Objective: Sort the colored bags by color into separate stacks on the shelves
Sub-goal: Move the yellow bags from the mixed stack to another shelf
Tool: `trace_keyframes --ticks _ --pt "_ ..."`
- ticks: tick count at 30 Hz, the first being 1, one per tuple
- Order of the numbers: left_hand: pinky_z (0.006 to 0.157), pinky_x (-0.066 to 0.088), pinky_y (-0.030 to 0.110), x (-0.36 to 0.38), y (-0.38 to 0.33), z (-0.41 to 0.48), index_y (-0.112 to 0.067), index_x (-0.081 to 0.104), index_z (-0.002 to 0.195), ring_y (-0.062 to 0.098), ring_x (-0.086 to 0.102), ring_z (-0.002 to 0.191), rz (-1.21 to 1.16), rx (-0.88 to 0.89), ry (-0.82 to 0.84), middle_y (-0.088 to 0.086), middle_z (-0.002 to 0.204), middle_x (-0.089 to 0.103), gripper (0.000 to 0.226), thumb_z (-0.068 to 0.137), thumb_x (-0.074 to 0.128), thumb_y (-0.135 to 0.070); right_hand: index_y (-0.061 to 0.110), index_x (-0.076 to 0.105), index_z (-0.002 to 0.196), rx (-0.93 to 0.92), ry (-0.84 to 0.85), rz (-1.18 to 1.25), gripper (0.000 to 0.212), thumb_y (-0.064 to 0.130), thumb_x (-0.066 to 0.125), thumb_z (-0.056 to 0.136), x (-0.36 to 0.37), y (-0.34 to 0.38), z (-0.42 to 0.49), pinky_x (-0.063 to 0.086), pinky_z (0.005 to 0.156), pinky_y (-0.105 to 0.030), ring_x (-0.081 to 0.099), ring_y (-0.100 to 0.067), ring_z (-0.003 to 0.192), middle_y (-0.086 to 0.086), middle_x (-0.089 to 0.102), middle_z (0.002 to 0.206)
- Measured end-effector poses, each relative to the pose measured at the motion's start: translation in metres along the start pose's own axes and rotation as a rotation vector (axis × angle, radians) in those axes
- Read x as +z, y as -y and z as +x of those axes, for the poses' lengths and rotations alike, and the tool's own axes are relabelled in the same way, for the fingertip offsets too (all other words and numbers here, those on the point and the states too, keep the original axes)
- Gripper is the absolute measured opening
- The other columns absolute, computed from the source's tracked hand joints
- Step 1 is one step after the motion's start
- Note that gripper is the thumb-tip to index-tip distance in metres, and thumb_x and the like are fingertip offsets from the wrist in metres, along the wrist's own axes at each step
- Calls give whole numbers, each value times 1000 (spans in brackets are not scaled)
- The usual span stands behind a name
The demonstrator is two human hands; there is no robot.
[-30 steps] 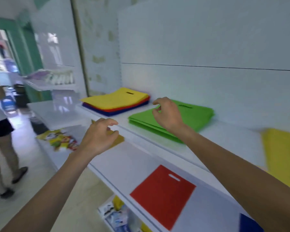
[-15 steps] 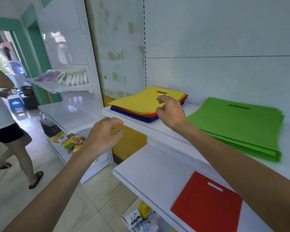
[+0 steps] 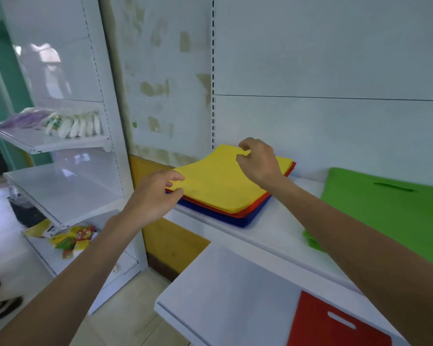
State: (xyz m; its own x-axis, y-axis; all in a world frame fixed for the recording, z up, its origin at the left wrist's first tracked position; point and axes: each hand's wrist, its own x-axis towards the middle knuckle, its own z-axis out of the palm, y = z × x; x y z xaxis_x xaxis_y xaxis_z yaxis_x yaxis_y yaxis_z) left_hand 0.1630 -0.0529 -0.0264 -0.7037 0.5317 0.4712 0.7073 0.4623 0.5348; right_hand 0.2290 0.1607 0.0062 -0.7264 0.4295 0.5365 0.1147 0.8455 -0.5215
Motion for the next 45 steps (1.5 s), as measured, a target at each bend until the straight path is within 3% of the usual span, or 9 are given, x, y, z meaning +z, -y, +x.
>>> trace_keyframes --ticks 15,20,22,24,26,31,37,40,45 --pt "82 39 25 26 82 159 -17 65 108 11 54 97 -138 275 263 1 115 60 22 86 59 -14 8 51 125 472 -218 -419 36 14 50 90 9 -36 30 42 89 -36 52 -28 113 -11 55 125" --pt "84 41 31 39 104 173 -14 54 122 23 54 109 0 189 408 7 123 56 41 86 60 -32 0 53 99 686 -70 -586 22 20 49 92 25 -26 15 40 68 -30 52 -28 85 -14 55 97" --pt "76 40 31 47 108 176 -9 57 112 24 57 100 -33 124 443 7 112 60 38 86 60 -37 5 46 78 774 3 -602 28 28 49 93 33 -22 8 39 67 -29 49 -25 82 -10 50 85" --pt "63 36 30 54 109 172 -14 55 78 16 53 71 -137 72 423 2 79 55 22 88 60 -34 4 48 82 811 -13 -587 28 29 50 94 43 -20 4 40 71 -31 52 -28 89 -15 53 93" --pt "63 36 31 56 107 170 -14 51 68 16 46 63 -178 91 351 4 70 51 25 86 63 -27 -2 51 104 817 -171 -549 29 24 54 93 53 -16 2 41 75 -33 55 -33 102 -19 56 111" --pt "80 42 32 61 109 171 2 64 98 30 59 96 -206 145 173 17 99 66 24 84 66 -18 -3 45 115 685 -458 -480 33 14 58 91 61 -12 -3 40 76 -36 54 -35 103 -21 57 112" --pt "68 50 38 61 112 167 -8 64 95 33 63 86 -54 268 -44 13 92 70 17 88 61 -24 -1 49 108 568 -561 -473 26 16 57 91 61 -15 -4 37 73 -37 54 -34 96 -19 59 104" --pt "58 41 33 59 113 164 -8 65 92 34 59 83 -28 361 -131 14 89 66 13 87 63 -20 0 56 92 460 -660 -579 17 14 63 86 62 -16 -8 35 67 -33 52 -33 90 -17 55 97" --pt "58 45 34 52 105 164 -6 57 103 32 64 77 -96 459 -95 14 94 68 18 89 60 -17 3 48 96 474 -608 -490 16 15 57 90 51 -9 -7 36 62 -37 53 -33 77 -17 56 86"
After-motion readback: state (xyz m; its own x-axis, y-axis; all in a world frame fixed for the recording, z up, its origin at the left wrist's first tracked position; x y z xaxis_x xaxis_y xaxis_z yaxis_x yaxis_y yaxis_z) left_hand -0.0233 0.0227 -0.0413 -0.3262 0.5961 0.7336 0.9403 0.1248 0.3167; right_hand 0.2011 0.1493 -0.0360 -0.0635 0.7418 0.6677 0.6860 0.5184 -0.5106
